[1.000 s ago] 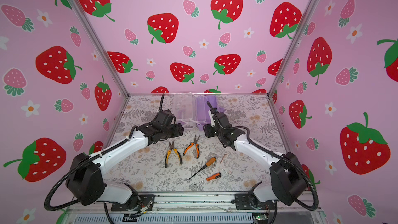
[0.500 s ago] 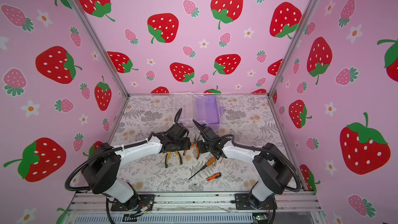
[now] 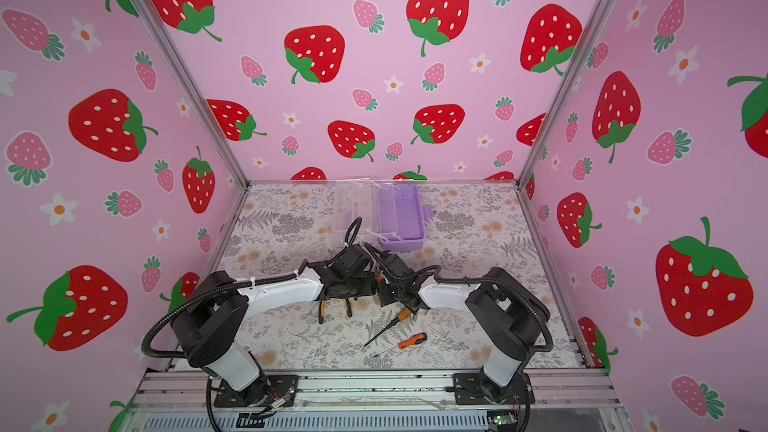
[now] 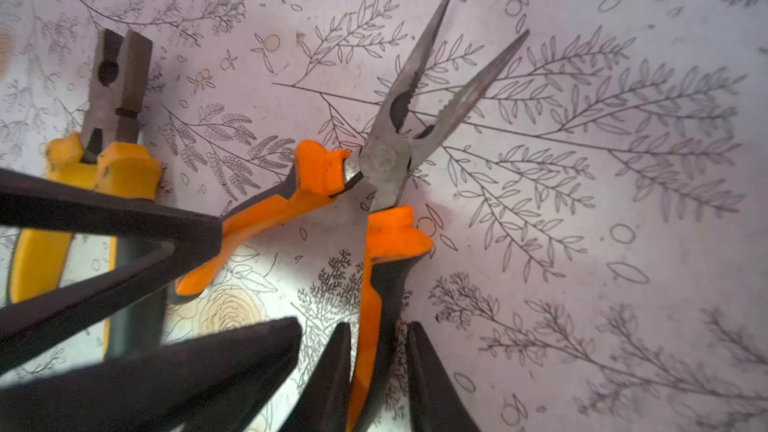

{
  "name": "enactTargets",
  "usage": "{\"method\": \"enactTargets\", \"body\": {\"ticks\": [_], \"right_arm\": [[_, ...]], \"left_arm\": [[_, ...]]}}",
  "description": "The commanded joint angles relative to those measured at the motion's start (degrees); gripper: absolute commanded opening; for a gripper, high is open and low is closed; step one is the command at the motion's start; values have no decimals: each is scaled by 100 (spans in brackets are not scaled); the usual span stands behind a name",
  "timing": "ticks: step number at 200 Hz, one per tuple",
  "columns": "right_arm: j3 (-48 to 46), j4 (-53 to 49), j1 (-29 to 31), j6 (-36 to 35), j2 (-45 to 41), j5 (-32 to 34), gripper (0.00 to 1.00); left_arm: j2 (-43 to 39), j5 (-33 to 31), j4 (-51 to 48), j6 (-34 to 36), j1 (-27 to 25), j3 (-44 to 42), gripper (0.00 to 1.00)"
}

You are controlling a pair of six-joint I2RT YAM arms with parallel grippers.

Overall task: Pack the tool kit
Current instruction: 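Release the box and lower both grippers toward the orange-handled needle-nose pliers, then grasp the orange-handled pliers by the handles with the right gripper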

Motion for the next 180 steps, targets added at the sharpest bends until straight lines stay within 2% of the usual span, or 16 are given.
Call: {"method": "enactTargets", "body": {"ticks": [1, 31, 52, 105, 132, 135, 140, 161, 164, 180], "right_arm": [[86, -382, -2, -82, 187, 637, 23], [186, -479, -4, -390, 331, 884, 14], [102, -370, -49, -513, 257, 782, 6], [-251, 283, -222, -915, -383, -163, 1], [-253, 393, -301, -1071, -656, -759, 0], [-249, 403, -307, -1069, -683, -808, 0], [-249, 421, -311, -1081, -714, -881, 0], [-238, 578, -331, -1045, -807, -1331, 0], [-236, 602, -337, -1031, -814, -1413, 0], [-203, 751, -341, -923, -803, -1852, 0]], "left_arm": [[-182, 58, 146, -152, -1, -19, 57], [-530, 17, 222, -283, 1, -179, 57], [-917, -204, 130, -326, 3, -348, 57], [-1866, -968, -317, -444, 120, -697, 52], [-2189, -1025, -383, -582, 238, -929, 47], [-2222, -1026, -378, -583, 236, -948, 45], [-2264, -986, -327, -553, 245, -972, 34], [-2280, -655, -247, -421, 283, -968, 7], [-2270, -628, -242, -431, 283, -962, 0], [-2206, -418, -52, -543, 285, -1015, 0]]}}
